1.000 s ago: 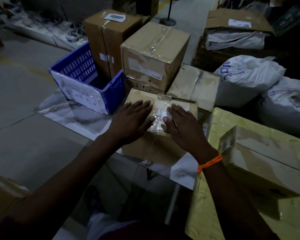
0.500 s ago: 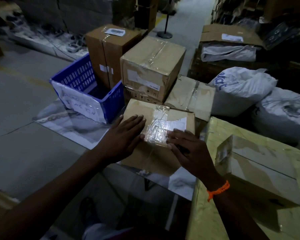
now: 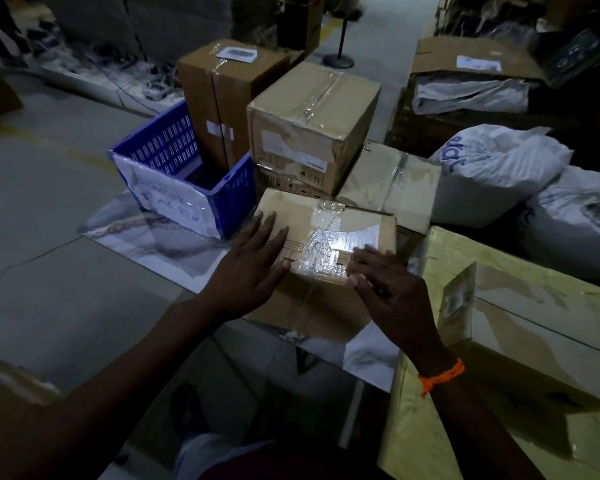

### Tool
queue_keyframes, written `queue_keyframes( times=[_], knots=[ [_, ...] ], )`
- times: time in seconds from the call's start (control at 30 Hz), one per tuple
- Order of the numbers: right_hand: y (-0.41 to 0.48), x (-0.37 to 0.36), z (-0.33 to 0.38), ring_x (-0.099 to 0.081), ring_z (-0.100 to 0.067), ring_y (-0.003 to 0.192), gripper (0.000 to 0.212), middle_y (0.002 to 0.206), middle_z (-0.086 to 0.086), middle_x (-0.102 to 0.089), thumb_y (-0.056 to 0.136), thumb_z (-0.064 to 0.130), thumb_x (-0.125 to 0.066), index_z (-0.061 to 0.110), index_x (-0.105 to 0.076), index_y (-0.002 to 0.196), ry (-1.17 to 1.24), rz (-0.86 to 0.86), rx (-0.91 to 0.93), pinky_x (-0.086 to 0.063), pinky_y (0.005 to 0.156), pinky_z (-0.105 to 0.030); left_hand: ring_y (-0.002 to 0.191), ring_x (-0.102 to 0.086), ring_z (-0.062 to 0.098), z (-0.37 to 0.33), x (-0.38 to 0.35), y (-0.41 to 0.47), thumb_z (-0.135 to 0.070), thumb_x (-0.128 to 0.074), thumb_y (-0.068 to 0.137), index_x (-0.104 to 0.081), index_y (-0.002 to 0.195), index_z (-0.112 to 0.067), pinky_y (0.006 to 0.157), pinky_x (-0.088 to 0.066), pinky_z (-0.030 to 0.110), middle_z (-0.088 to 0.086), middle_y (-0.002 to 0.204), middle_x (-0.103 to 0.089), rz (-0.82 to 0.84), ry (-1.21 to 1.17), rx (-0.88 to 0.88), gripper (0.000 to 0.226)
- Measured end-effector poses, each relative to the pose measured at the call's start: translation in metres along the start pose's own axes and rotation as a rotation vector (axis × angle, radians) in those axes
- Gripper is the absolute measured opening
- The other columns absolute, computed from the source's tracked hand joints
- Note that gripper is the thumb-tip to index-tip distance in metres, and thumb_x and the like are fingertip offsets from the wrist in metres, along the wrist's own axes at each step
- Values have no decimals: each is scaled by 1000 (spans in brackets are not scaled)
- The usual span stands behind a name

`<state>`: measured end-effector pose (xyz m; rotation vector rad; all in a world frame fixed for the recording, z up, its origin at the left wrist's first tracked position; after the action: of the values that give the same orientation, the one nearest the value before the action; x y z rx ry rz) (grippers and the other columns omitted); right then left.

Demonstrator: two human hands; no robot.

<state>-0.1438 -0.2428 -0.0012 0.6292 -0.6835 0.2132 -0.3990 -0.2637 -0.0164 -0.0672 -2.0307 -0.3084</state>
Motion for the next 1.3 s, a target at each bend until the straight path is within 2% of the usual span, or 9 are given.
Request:
queue_keyframes(
  times=[0.1,0.17,0.23,0.43,0.6,0.77,0.97,1.1,1.3],
  knots=[
    [4,4,-9,-38,-5,143,53,155,-2,-46,91,17,-79,12,-60,140,63,-116,-247,-40,112,-16,153,8,12,1,4,1,-62,-45,99,-4,164,-21,119,-2,32,2,170,11,-16,-159,208,87],
    [11,3,-22,-32,-2,142,74,161,-2,-39,89,24,-81,15,-45,153,247,-113,-510,-37,119,-25,146,-22,-1,2,11,5,-48,-59,100,-24,159,-19,118,-24,30,-2,166,-22,-43,-327,303,75],
    [18,0,-27,-27,-3,145,90,165,4,-33,88,30,-81,21,-31,161,383,-52,-639,-37,122,-41,110,-54,-17,7,16,10,-40,-63,99,-48,139,-26,96,-51,17,-18,126,-60,-60,-499,363,46],
    [32,-7,-37,-41,-17,143,129,159,7,-37,67,47,-96,23,-14,165,491,9,-805,-44,114,-44,88,-66,-11,13,27,5,-41,-64,98,-53,138,-31,68,-51,8,-15,109,-66,-2,-578,392,43],
    [39,-18,-17,-74,-3,92,51,110,-1,-76,82,25,-86,16,-64,127,669,103,-777,-57,67,-20,86,-68,-7,25,41,-21,-32,-71,94,-55,131,-38,72,-58,14,-16,108,-66,-78,-699,464,41],
    [39,-29,4,-74,-29,106,24,106,-7,-79,91,29,-77,17,-70,111,865,58,-839,-60,92,-48,121,-65,10,47,58,-64,-21,-87,80,-61,137,-41,81,-62,33,-13,128,-70,-303,-944,460,66],
    [31,-37,0,-72,-29,107,44,104,-5,-79,97,54,-64,16,-74,116,860,48,-911,-54,96,-50,113,-67,22,53,34,-99,-58,-80,77,-70,113,-26,90,-56,45,-5,116,-73,-480,-1143,656,50],
    [4,-40,-6,-75,-13,92,32,96,2,-79,98,44,-65,18,-74,115,791,69,-915,-55,76,-32,116,-66,31,50,4,-112,-84,-63,71,-72,117,-27,96,-52,62,6,118,-72,-424,-1144,824,75],
    [-43,-44,-25,-73,0,72,12,84,10,-77,99,15,-67,19,-72,109,798,54,-952,-53,56,-16,113,-67,17,43,-34,-138,-50,-59,98,-70,125,-33,86,-54,35,-3,119,-73,-376,-1127,820,34]
  ],
)
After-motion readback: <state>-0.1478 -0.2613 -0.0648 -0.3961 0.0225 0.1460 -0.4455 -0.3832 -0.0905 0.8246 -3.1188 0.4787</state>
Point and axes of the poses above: each hand's wrist, its own y-axis towards the middle knuckle, its own x-axis out of the back of the hand, z = x × y, the point moved 5 cm from there along y, towards the middle knuckle
